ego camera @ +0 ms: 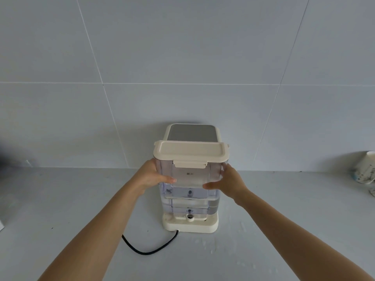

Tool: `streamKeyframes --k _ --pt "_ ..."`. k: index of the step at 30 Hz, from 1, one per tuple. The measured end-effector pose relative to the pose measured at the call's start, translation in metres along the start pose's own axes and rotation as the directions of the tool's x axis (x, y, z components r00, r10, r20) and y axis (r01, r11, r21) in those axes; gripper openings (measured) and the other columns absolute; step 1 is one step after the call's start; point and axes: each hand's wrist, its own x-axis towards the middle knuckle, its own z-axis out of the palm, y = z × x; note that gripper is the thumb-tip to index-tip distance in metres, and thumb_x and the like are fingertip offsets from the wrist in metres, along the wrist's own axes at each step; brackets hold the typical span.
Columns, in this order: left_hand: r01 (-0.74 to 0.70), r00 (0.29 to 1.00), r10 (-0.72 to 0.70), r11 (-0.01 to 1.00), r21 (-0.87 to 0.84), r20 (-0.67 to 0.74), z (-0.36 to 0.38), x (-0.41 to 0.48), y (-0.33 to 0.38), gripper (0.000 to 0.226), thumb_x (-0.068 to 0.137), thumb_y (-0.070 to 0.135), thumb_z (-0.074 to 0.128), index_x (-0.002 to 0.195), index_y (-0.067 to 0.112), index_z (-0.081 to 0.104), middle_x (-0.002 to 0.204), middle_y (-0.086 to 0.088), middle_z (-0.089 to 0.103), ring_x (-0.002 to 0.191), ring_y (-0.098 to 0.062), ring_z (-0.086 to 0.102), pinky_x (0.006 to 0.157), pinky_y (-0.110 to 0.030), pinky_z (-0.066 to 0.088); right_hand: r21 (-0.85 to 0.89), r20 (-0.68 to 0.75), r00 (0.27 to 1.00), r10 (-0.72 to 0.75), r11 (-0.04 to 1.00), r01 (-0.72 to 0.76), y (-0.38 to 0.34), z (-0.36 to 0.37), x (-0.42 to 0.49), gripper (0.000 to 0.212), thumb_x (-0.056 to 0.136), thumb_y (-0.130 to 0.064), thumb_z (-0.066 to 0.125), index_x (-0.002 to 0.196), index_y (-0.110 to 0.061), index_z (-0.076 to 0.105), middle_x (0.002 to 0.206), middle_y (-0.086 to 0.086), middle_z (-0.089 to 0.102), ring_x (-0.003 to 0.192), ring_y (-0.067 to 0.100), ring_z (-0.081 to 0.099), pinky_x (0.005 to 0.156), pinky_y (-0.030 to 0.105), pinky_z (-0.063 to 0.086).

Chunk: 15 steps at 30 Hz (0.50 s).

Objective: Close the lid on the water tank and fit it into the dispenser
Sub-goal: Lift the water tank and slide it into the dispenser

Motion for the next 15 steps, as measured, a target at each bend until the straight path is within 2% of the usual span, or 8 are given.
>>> streamKeyframes --k 3,5,9,15 --pt "0.007 1.0 -0.007 1.0 -0.008 0.011 0.001 0.002 -0.007 0.074 0.053 0.009 0.084 0.121 0.011 0.055 0.121 -0.004 0.063 0.116 -0.021 0.056 0.103 -0.038 0.043 0.0 0.001 1.0 0.001 1.0 -0.001 0.003 0.002 -0.001 0.079 0.058 -0.013 0.082 0.126 -0.014 0.041 0.126 0.005 0.055 0.117 0.025 0.049 0.093 0.034 0.043" --pt "0.011 1.0 -0.011 1.0 -0.016 0.019 0.002 0.003 -0.011 0.076 0.049 0.012 0.084 0.12 0.011 0.056 0.121 -0.004 0.064 0.116 -0.021 0.056 0.104 -0.04 0.043 0.007 0.003 1.0 0.005 1.0 -0.005 0.006 0.004 -0.001 0.08 0.058 -0.013 0.083 0.126 -0.015 0.04 0.126 0.004 0.055 0.118 0.026 0.049 0.094 0.035 0.043" --pt "0.014 0.999 -0.013 0.999 -0.031 0.038 0.006 0.005 -0.018 0.063 0.061 -0.002 0.079 0.119 0.01 0.056 0.114 -0.003 0.065 0.112 -0.019 0.057 0.093 -0.029 0.043 0.015 0.005 1.0 0.011 1.0 -0.011 0.011 0.007 -0.001 0.083 0.057 -0.012 0.082 0.127 -0.018 0.038 0.125 0.003 0.055 0.118 0.026 0.049 0.097 0.039 0.043" --pt "0.012 1.0 -0.012 1.0 0.005 0.01 0.01 0.007 -0.029 0.068 0.06 0.003 0.081 0.122 0.011 0.054 0.119 -0.004 0.063 0.114 -0.021 0.055 0.095 -0.031 0.043 0.022 0.002 1.0 0.025 0.999 -0.025 0.018 0.011 -0.003 0.088 0.057 -0.01 0.082 0.131 -0.017 0.035 0.128 0.004 0.054 0.12 0.027 0.048 0.094 0.037 0.042"
